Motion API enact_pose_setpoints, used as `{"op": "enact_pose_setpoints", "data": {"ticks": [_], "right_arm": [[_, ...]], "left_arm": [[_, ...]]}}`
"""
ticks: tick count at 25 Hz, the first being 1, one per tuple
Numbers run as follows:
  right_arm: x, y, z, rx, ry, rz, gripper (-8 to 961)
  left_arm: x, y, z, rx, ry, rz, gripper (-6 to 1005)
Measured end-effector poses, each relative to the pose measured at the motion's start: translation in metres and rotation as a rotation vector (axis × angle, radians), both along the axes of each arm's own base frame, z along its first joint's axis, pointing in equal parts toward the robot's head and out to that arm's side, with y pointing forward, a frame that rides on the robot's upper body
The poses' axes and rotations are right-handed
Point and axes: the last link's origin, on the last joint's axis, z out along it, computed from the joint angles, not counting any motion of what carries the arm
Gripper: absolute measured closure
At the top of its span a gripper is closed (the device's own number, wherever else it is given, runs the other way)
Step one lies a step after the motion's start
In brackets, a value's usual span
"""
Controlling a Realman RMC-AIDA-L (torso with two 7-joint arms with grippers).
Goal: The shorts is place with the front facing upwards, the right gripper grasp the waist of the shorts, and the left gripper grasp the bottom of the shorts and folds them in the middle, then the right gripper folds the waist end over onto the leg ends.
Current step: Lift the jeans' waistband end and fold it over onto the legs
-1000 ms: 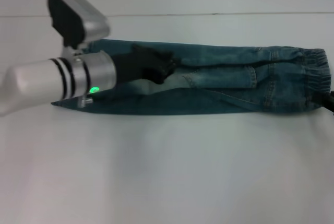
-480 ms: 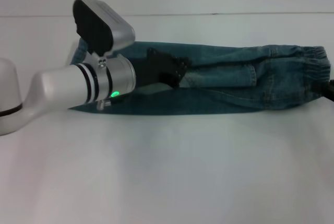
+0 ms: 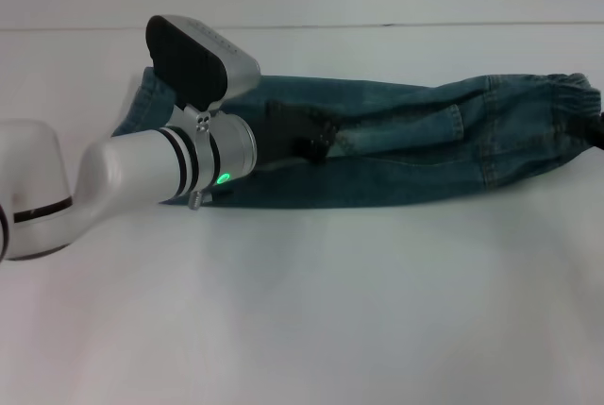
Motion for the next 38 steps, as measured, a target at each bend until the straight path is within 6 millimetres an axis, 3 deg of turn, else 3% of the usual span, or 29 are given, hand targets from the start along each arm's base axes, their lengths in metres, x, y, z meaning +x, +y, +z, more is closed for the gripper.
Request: {"op": "enact_pose_setpoints", "data": {"ticks": [9,16,18,19,22,31,38], "right_arm": [[-0.039,0.028,0.008,0.005,-0.064,0.138,892],[-0.095,0.054,0.008,-0.007,-0.064,0.311,892],[-0.121,0.062,0.007,-0.025,-0.043,0.391,892],[-0.121,0.062,0.007,-0.025,-0.043,0.391,892],[-0.147,0.067,0.004,-0.045,-0.038,0.462,892],[-0.208,0.082,-0.018,-0.109,-0.057,0.604,895],[-0.242,0.082,-0.054,-0.206,-0.056,0.672,896]], "left_arm": [[-0.012,-0.013,-0.01,-0.04,0.002,0.054,953],[-0.025,-0.025,-0.012,-0.054,-0.022,0.096,953],[-0.03,-0.028,-0.011,-0.052,-0.042,0.114,953],[-0.03,-0.028,-0.011,-0.052,-0.042,0.114,954],[-0.031,-0.031,-0.01,-0.051,-0.071,0.118,954],[-0.029,-0.05,-0.014,-0.043,-0.163,0.066,954],[-0.031,-0.062,-0.014,-0.04,-0.228,0.064,954]]}}
